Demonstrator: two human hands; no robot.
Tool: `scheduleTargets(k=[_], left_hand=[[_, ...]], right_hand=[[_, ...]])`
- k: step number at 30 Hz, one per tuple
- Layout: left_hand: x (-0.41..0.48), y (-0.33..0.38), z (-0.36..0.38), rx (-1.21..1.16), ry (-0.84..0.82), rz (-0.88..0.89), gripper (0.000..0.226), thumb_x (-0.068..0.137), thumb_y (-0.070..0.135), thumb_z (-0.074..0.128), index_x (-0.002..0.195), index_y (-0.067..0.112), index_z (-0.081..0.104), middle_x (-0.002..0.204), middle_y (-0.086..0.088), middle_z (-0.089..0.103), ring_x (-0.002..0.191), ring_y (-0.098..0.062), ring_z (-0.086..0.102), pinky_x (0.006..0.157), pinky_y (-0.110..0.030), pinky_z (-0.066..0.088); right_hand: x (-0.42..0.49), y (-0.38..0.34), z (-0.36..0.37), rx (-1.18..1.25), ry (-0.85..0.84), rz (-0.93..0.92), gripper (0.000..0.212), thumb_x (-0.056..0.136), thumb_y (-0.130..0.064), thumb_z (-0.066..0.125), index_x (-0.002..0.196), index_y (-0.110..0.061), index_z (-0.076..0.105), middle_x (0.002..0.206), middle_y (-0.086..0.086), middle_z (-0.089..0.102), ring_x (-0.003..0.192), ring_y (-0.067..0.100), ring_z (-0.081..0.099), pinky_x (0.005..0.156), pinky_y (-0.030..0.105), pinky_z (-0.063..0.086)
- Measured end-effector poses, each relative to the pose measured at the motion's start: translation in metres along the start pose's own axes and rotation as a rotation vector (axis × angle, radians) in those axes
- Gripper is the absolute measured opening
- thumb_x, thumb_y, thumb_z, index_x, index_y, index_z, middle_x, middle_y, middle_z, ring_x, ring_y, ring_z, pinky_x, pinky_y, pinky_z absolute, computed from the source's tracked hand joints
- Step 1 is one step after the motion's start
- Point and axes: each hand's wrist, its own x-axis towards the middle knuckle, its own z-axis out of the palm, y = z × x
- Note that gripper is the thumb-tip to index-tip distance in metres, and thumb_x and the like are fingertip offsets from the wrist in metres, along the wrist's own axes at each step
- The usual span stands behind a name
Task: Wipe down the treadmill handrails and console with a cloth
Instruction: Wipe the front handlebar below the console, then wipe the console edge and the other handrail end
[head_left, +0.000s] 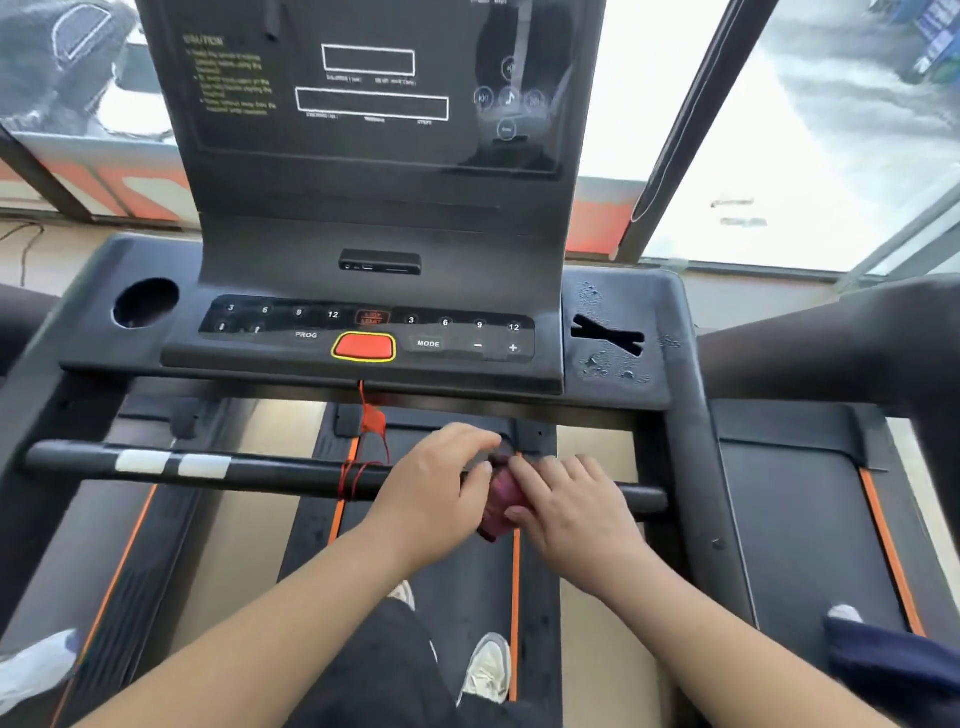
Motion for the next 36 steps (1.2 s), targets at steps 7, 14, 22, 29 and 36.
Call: scheduleTargets(k=[7, 14, 22, 29, 36], left_hand=[[0.017, 0.002, 0.014, -0.037, -0.050, 0.016, 0.033, 0.100, 0.015, 0.056, 0.131, 0.022, 0.065, 0.129, 0.014, 0.063, 0.123, -0.003, 0.053, 0.097, -0.005, 0.032], [0.041, -0.002, 0.002, -0.060, -0.050, 0.059, 0.031, 0.099, 0.013, 0.058, 0.128, 0.018, 0.067, 0.126, 0.011, 0.066, 0.121, -0.006, 0.057, 0.103, -0.012, 0.038], [0.096, 0.030, -0.004, 0.134, -0.052, 0.203, 0.032, 0.095, 0.023, 0.051, 0.122, 0.017, 0.067, 0.104, 0.000, 0.064, 0.100, -0.023, 0.059, 0.087, -0.042, 0.053], [0.130, 0.031, 0.014, 0.365, -0.091, 0.197, 0.015, 0.094, 0.033, 0.055, 0.107, 0.026, 0.055, 0.103, 0.005, 0.055, 0.099, -0.021, 0.054, 0.076, -0.036, 0.047], [0.137, 0.011, 0.024, 0.340, 0.039, 0.340, 0.012, 0.073, 0.034, 0.063, 0.077, 0.028, 0.054, 0.078, 0.009, 0.049, 0.072, -0.017, 0.050, 0.056, -0.027, 0.033]], right_hand=[[-0.016, 0.048, -0.005, -0.097, 0.029, 0.142, 0.038, 0.101, -0.034, 0.039, 0.080, -0.014, 0.064, 0.069, 0.007, 0.063, 0.065, 0.034, 0.060, 0.102, 0.054, 0.048], [0.008, 0.030, -0.024, 0.663, 0.079, 0.577, 0.041, 0.105, -0.030, 0.038, 0.065, -0.018, 0.037, 0.063, -0.002, 0.052, 0.067, 0.025, 0.051, 0.064, 0.042, 0.043], [-0.006, 0.062, -0.100, 0.867, 0.552, 0.700, 0.042, 0.109, -0.028, 0.035, 0.068, -0.020, 0.035, 0.062, -0.008, 0.040, 0.059, 0.011, 0.040, 0.059, 0.022, 0.034], [0.014, 0.067, -0.091, 0.421, 0.522, 0.528, 0.048, 0.107, -0.031, 0.031, 0.133, -0.006, 0.062, 0.135, 0.009, 0.064, 0.129, 0.026, 0.055, 0.109, 0.042, 0.042], [0.053, 0.083, -0.015, 0.230, 0.008, 0.395, 0.064, 0.105, -0.042, 0.026, 0.152, -0.003, 0.042, 0.164, 0.015, 0.030, 0.153, 0.031, 0.026, 0.120, 0.048, 0.031]])
